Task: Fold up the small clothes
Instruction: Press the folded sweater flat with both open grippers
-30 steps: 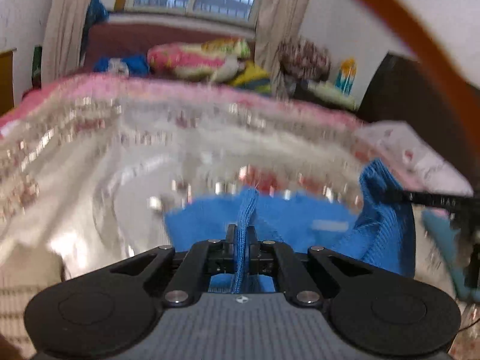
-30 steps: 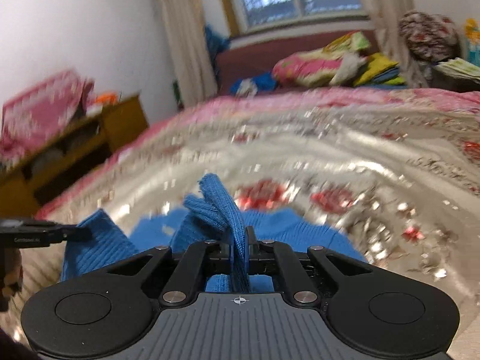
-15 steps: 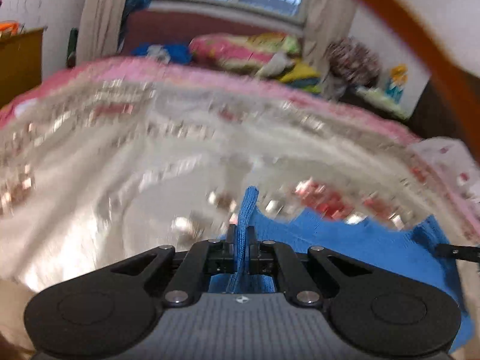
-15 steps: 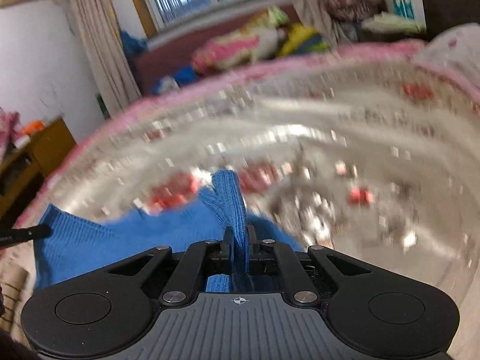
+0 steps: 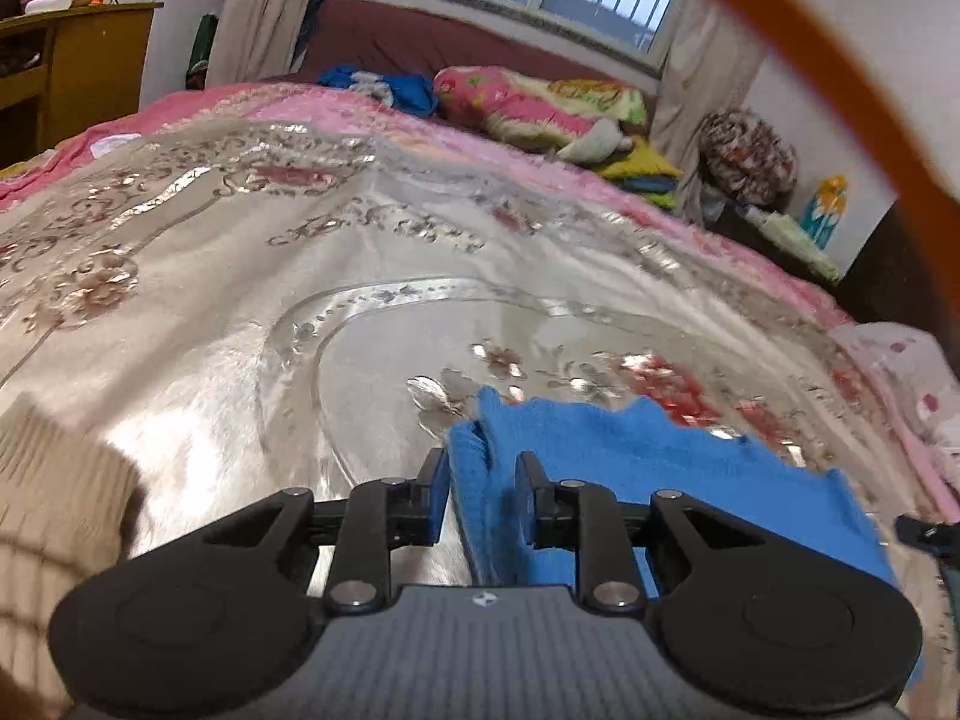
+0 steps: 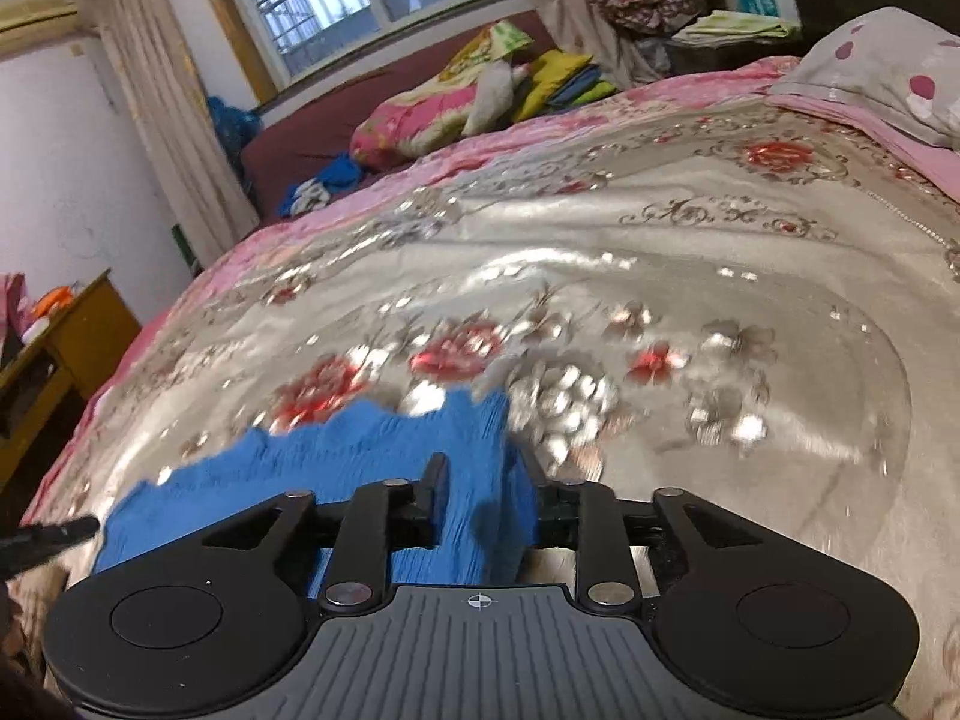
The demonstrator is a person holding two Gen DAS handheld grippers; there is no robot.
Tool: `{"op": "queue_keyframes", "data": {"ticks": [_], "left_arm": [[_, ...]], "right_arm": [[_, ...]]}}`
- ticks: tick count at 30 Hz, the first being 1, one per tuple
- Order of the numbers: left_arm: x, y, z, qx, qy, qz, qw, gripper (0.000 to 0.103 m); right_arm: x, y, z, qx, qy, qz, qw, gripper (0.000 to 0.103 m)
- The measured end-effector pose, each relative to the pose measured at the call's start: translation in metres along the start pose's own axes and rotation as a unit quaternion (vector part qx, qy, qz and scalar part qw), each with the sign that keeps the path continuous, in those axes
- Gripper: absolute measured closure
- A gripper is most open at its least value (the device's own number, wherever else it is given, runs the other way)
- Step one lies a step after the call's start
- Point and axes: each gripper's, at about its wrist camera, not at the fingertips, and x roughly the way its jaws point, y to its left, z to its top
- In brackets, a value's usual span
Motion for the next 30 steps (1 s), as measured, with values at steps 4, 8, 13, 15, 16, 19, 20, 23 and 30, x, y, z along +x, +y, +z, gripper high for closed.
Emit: {"op": "queue_keyframes", "data": {"ticks": [4, 8, 13, 15, 16, 19, 20, 23, 30], "left_arm": [[-0.021, -0.013, -0.018, 0.023, -0.002, -0.028, 0.9993, 0.066], [-0.014, -0.019, -0.031, 0.04, 0.021, -0.017, 0.9988, 0.066], [-0.007, -0.004, -0.041, 0.006, 0.041, 0.004, 0.9991, 0.066], [-0.014, -0.002, -0.044, -0.002, 0.037, 0.007, 0.9993, 0.066], [-0.019, -0.002, -0.046, -0.003, 0.035, 0.009, 0.9994, 0.066], [-0.037, -0.002, -0.055, -0.01, 0.025, 0.008, 0.9996, 0.066], [-0.041, -0.002, -0.057, -0.014, 0.022, 0.005, 0.9996, 0.066], [-0.055, -0.002, -0.067, -0.024, 0.012, -0.007, 0.9996, 0.066], [-0.053, -0.001, -0.077, -0.026, 0.026, -0.021, 0.9991, 0.066]], "right_arm": [[-0.009, 0.01, -0.02, -0.015, 0.015, 0.022, 1.0, 0.074], [-0.004, 0.019, -0.035, -0.049, 0.027, -0.036, 0.998, 0.074], [-0.006, 0.01, -0.036, -0.024, 0.037, -0.056, 0.997, 0.075], [-0.012, 0.013, -0.034, -0.033, 0.033, -0.07, 0.996, 0.075], [-0.015, 0.013, -0.033, -0.032, 0.029, -0.075, 0.996, 0.074], [-0.03, 0.016, -0.033, -0.024, 0.01, -0.074, 0.997, 0.074], [-0.035, 0.018, -0.035, -0.024, 0.004, -0.071, 0.997, 0.074], [-0.043, 0.026, -0.049, -0.041, 0.01, -0.067, 0.997, 0.074], [-0.032, 0.033, -0.065, -0.048, 0.042, -0.109, 0.992, 0.074]]}}
